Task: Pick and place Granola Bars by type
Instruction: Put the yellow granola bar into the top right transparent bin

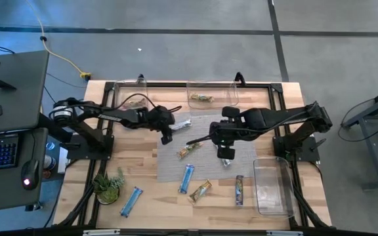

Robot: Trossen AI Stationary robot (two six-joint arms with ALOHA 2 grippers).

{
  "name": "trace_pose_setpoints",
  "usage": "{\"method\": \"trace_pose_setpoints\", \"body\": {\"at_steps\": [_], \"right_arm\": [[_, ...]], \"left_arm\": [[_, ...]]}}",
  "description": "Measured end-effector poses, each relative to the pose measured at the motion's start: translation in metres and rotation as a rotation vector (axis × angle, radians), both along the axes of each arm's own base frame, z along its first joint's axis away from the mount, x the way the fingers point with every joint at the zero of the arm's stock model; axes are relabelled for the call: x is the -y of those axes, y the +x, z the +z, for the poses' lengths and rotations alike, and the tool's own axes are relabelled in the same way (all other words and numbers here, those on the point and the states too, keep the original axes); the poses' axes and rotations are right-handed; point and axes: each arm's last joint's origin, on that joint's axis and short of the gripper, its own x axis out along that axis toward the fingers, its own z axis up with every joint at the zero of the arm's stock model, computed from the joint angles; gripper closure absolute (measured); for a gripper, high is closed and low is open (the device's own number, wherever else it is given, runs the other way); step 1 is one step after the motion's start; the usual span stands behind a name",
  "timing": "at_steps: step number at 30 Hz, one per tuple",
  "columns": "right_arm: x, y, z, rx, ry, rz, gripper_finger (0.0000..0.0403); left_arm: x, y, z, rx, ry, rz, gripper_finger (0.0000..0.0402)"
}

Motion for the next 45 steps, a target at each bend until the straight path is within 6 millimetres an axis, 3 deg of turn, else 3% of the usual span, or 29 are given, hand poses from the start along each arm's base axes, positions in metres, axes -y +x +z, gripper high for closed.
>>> {"method": "trace_pose_setpoints", "body": {"at_steps": [5,11,23,27,35,45], "right_arm": [[0.0,0.0,0.0,0.001,0.0,0.0,0.0308],[0.0,0.0,0.0,0.002,0.001,0.0,0.0309],[0.0,0.0,0.0,0.002,0.001,0.0,0.0309],[0.0,0.0,0.0,0.003,0.001,0.0,0.0309],[0.0,0.0,0.0,0.001,0.009,0.001,0.0309],[0.0,0.0,0.0,-0.004,0.01,0.001,0.0309]], "left_arm": [[-0.002,0.003,-0.015,-0.052,0.015,0.027,0.0175],[-0.003,0.006,-0.032,-0.098,-0.002,0.055,0.0173],[-0.004,0.009,-0.033,-0.079,-0.008,0.052,0.0276],[-0.005,0.015,-0.027,-0.057,-0.025,0.065,0.0292],[-0.011,0.046,0.016,-0.003,-0.059,0.015,0.029],[-0.028,0.083,0.12,0.051,0.287,-0.092,0.0292]]}}
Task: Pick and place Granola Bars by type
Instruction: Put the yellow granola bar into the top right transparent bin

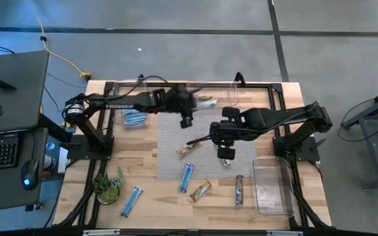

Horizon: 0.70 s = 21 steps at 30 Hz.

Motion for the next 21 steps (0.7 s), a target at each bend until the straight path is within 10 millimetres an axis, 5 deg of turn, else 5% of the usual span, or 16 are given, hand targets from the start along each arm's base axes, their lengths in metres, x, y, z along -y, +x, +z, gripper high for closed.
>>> {"method": "trace_pose_setpoints", "body": {"at_steps": [3,6,14,21], "right_arm": [[0.0,0.0,0.0,0.0,0.002,0.001,0.0309],[-0.001,0.0,0.0,0.002,0.003,-0.004,0.0308],[-0.007,-0.001,0.0,0.007,0.003,0.0,0.0309],[-0.017,-0.003,0.0,0.011,0.011,0.015,0.0309]], "left_arm": [[-0.012,0.005,0.021,0.041,0.057,-0.009,0.0292],[-0.029,0.011,0.019,0.076,0.021,-0.033,0.0292],[-0.081,0.028,-0.047,0.024,-0.081,-0.009,0.0292],[-0.096,0.03,-0.077,-0.036,-0.116,0.01,0.0292]]}}
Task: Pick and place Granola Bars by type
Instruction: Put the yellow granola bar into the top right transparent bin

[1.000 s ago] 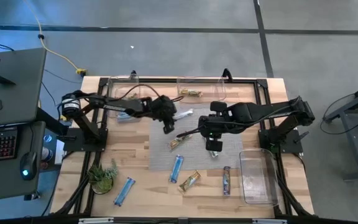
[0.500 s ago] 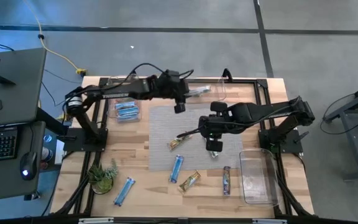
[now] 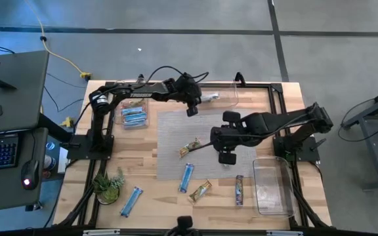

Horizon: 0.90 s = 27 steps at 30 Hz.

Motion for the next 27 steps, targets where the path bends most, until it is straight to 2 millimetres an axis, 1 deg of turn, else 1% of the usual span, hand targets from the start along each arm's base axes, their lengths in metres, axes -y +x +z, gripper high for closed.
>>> {"method": "trace_pose_setpoints", "body": {"at_steps": [5,10,14,17,20,27], "right_arm": [[-0.006,-0.001,0.0,0.0,0.0,0.019,0.0309],[-0.008,-0.002,0.0,0.001,-0.001,0.024,0.0309],[-0.008,-0.002,0.0,0.001,-0.001,0.025,0.0309],[-0.007,-0.002,0.0,0.001,0.0,0.023,0.0308],[-0.007,-0.002,0.0,0.001,0.0,0.024,0.0309],[-0.007,-0.002,0.0,0.002,-0.004,0.022,0.0308]], "left_arm": [[0.002,0.001,-0.001,-0.01,0.005,-0.061,0.0292],[0.001,0.002,0.004,-0.028,0.012,-0.059,0.0289],[-0.001,0.004,0.01,-0.033,0.038,-0.056,0.0276],[-0.002,0.006,0.018,-0.035,0.046,-0.059,0.0265],[-0.002,0.005,0.022,-0.075,0.04,-0.07,0.0259],[-0.003,0.008,0.042,-0.09,0.034,-0.071,0.0257]]}}
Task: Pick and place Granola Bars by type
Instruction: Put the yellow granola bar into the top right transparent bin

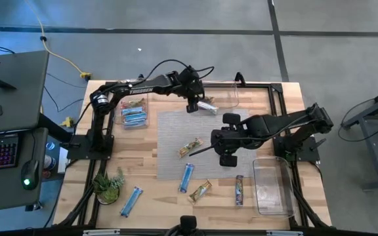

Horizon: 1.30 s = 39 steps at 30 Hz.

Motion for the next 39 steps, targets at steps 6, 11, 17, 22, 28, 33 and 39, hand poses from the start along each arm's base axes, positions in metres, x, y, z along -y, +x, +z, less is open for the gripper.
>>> {"method": "trace_pose_setpoints", "body": {"at_steps": [6,11,17,22,28,33,39], "right_arm": [[0.0,0.0,0.0,0.016,0.004,-0.05,0.0309],[0.0,0.0,0.0,0.053,0.024,-0.17,0.0309],[0.0,-0.001,-0.001,0.086,0.096,-0.336,0.0308],[0.0,-0.001,-0.003,0.083,0.143,-0.419,0.0294],[-0.002,0.003,-0.01,0.024,0.249,-0.465,0.0258],[-0.003,0.011,-0.03,-0.077,0.234,-0.584,0.0233],[-0.005,0.025,-0.06,-0.202,0.216,-0.736,0.0229]], "left_arm": [[0.001,0.001,0.036,-0.018,-0.045,0.03,0.0257],[0.0,0.0,0.074,0.033,-0.053,0.056,0.0257],[0.005,-0.01,0.126,0.067,-0.055,0.07,0.0257],[0.011,-0.021,0.159,0.082,-0.045,0.07,0.0257],[0.015,-0.03,0.175,0.074,-0.019,0.059,0.0257],[0.017,-0.036,0.174,0.009,-0.017,0.084,0.0257],[0.022,-0.046,0.165,-0.133,-0.062,0.049,0.0257]]}}
